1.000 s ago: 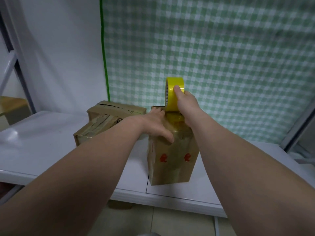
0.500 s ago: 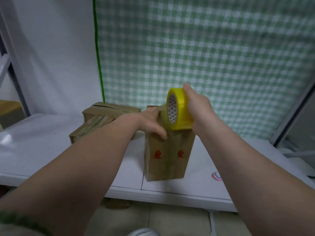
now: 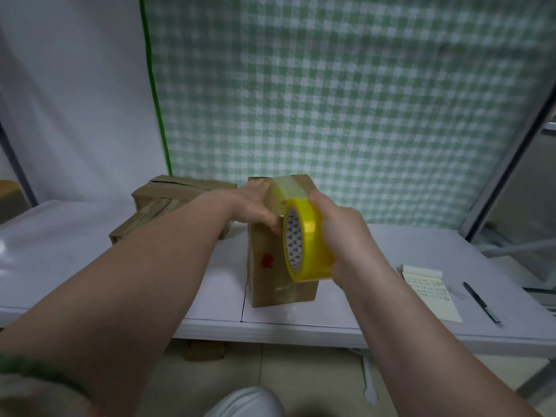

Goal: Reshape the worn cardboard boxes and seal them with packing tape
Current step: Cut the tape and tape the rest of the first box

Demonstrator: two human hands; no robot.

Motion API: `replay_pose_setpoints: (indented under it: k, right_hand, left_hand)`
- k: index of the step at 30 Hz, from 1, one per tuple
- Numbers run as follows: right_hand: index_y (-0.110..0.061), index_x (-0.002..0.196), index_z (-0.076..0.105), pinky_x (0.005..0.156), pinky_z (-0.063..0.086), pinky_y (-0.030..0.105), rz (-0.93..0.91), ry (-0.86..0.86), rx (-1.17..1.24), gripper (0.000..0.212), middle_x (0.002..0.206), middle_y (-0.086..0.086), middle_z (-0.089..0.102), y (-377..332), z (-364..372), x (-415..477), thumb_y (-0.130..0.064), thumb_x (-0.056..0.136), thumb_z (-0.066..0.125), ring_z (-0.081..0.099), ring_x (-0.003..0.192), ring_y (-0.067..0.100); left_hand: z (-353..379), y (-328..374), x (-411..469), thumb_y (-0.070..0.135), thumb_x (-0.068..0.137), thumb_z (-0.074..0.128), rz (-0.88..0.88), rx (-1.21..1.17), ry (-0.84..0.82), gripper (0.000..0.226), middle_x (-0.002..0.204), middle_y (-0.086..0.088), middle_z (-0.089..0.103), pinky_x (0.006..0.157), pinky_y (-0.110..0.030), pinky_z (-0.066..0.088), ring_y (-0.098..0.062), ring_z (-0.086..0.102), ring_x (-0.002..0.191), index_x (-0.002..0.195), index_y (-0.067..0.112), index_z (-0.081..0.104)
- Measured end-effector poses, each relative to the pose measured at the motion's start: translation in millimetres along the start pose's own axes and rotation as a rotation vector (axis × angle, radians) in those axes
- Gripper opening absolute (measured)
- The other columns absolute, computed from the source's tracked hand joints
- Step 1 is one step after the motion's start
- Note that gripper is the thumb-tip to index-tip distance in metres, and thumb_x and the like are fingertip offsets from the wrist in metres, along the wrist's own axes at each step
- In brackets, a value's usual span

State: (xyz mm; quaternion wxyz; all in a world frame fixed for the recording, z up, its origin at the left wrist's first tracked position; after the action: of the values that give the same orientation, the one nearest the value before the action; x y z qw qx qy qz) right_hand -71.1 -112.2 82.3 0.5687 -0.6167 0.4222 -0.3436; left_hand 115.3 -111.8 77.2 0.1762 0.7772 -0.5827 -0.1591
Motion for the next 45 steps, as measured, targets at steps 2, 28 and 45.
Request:
replay_pose_setpoints:
  k: [2,28,45]
  right_hand:
    - [0.000,0.095,0.060,0.085,0.053,0.046,-0.001,0.007,0.008,0.047,0.082,0.011,0.061,3.9,3.0,-1.5,-0.046,0.087,0.056,0.065,0.085,0.036]
    - [-0.011,0.073,0.056,0.062,0.040,0.030,-0.026,0.080,-0.127,0.040,0.071,0.006,0.052,52.1,2.7,2.3,-0.048,0.089,0.055,0.050,0.064,0.019]
    - [-0.012,0.069,0.057,0.060,0.043,0.030,-0.043,0.113,-0.237,0.037,0.070,0.003,0.059,52.9,-34.1,16.1,-0.044,0.088,0.053,0.055,0.065,0.020]
  left_hand:
    - [0.5,0.1,-0.3,0.058,0.047,0.078,-0.004,-0.006,-0.005,0.105,0.126,0.007,0.043,0.101,-0.043,0.042,-0.017,0.043,0.117,0.137,0.026,0.034]
    - [3.8,-1.3,4.6,0.058,0.046,0.073,-0.052,0.066,-0.035,0.105,0.126,0.004,0.039,0.100,-0.041,0.043,-0.018,0.040,0.118,0.136,0.021,0.034]
    - [-16.3,13.4,14.6,0.061,0.096,0.022,-0.111,0.314,0.173,0.065,0.156,-0.007,0.017,0.114,-0.051,0.019,-0.033,0.016,0.141,0.148,0.023,0.031]
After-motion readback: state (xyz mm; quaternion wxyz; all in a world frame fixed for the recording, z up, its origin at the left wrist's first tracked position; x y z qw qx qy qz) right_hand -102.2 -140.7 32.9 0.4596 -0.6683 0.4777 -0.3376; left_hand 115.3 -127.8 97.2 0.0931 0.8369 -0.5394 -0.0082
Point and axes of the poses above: each hand's wrist, its own x-axis towards the middle knuckle, its own z-axis out of the palm, y = z × x, the point moved 5 cm from there along x, towards the middle knuckle
